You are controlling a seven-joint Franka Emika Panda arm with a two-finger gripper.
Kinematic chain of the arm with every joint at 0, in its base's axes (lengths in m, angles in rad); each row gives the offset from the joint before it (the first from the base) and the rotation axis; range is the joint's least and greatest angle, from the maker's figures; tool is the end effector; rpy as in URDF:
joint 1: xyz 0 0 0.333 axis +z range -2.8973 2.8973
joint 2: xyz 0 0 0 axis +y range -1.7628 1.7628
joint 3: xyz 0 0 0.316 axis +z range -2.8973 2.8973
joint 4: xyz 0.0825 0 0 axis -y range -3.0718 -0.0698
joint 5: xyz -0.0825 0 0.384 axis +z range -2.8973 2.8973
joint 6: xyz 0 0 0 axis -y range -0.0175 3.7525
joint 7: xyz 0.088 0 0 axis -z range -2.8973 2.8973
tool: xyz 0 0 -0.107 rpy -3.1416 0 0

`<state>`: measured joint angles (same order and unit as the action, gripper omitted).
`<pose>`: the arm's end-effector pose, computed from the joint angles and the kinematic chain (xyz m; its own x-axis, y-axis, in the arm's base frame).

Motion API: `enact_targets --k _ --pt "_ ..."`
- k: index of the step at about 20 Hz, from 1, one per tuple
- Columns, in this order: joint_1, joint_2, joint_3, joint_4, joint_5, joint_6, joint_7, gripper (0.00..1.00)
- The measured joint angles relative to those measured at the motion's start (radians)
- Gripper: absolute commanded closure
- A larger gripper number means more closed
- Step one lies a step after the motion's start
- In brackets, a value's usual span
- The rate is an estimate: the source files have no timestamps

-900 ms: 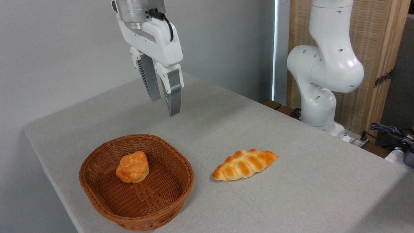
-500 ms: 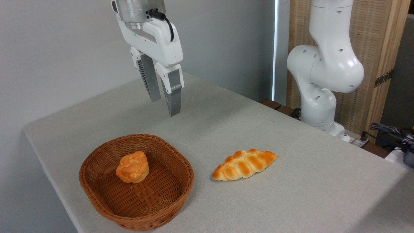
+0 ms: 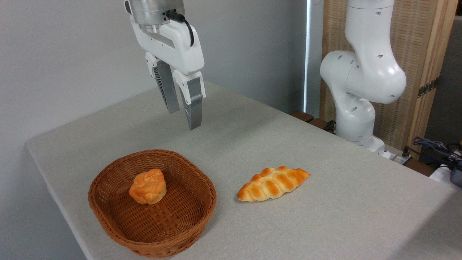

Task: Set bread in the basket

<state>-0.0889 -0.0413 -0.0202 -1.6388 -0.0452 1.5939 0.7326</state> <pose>0.5393 -0.0641 0.6171 0.6672 -0.7444 0.0270 -0.7449 -0.6663 0.0354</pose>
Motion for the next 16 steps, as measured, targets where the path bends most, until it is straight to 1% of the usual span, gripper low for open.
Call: enact_targets --k 6,10,13,16 --pt "0.000 -0.011 0.031 -0.010 0.001 0.000 0.000 0.00" --pt "0.001 -0.056 0.070 -0.078 0.001 0.000 0.000 0.00" --pt "0.002 -0.088 0.083 -0.132 0.001 0.006 0.004 0.00" --pt "0.020 -0.103 0.085 -0.192 0.011 0.063 0.016 0.00"
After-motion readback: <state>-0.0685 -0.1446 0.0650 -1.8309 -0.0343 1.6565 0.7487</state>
